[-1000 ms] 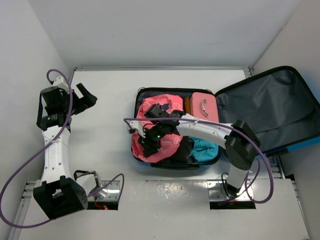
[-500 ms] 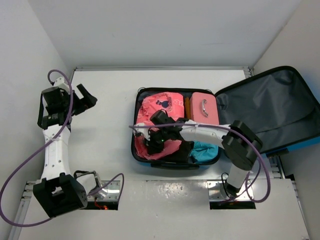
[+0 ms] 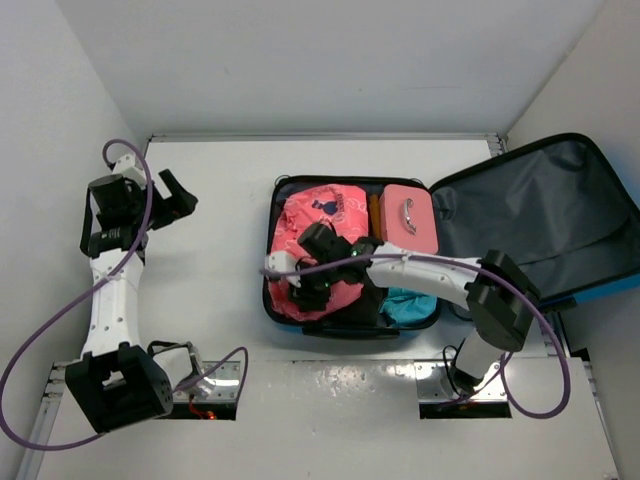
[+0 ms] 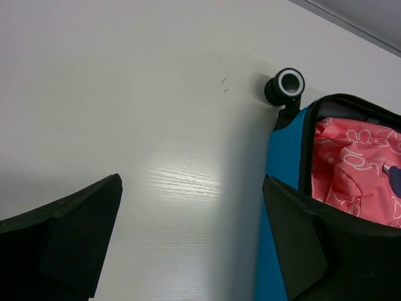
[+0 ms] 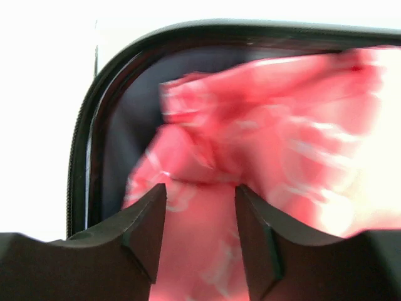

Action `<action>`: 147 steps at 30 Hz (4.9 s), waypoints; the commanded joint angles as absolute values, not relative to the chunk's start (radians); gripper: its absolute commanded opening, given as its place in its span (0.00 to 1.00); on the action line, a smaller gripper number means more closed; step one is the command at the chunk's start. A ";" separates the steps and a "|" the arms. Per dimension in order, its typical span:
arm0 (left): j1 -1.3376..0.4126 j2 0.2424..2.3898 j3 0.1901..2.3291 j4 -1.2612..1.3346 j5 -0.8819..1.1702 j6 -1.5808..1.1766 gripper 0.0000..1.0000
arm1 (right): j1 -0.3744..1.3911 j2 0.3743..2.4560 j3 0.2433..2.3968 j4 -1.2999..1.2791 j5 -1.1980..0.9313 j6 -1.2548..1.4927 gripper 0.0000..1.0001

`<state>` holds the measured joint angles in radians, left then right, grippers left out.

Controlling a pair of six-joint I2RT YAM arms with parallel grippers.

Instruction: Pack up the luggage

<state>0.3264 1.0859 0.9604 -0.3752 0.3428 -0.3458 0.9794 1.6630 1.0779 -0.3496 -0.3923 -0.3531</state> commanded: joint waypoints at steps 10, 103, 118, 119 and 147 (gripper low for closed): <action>0.183 1.130 0.985 -0.157 0.312 -0.311 0.99 | 0.799 1.484 1.539 -0.569 0.042 0.023 0.65; 0.011 1.477 0.931 -0.342 0.229 -0.506 0.99 | 0.969 1.412 1.741 -0.499 0.008 -0.115 0.19; -0.070 1.482 0.966 -0.313 0.213 -0.494 0.99 | 0.652 1.373 1.876 -0.561 0.507 -0.178 0.53; -0.080 1.482 0.966 -0.313 0.213 -0.494 0.99 | 0.602 1.341 1.849 -0.587 0.506 -0.166 0.54; -0.190 1.374 1.134 -0.569 0.060 -0.258 0.79 | -0.152 1.124 1.255 -0.827 -0.060 -0.043 0.52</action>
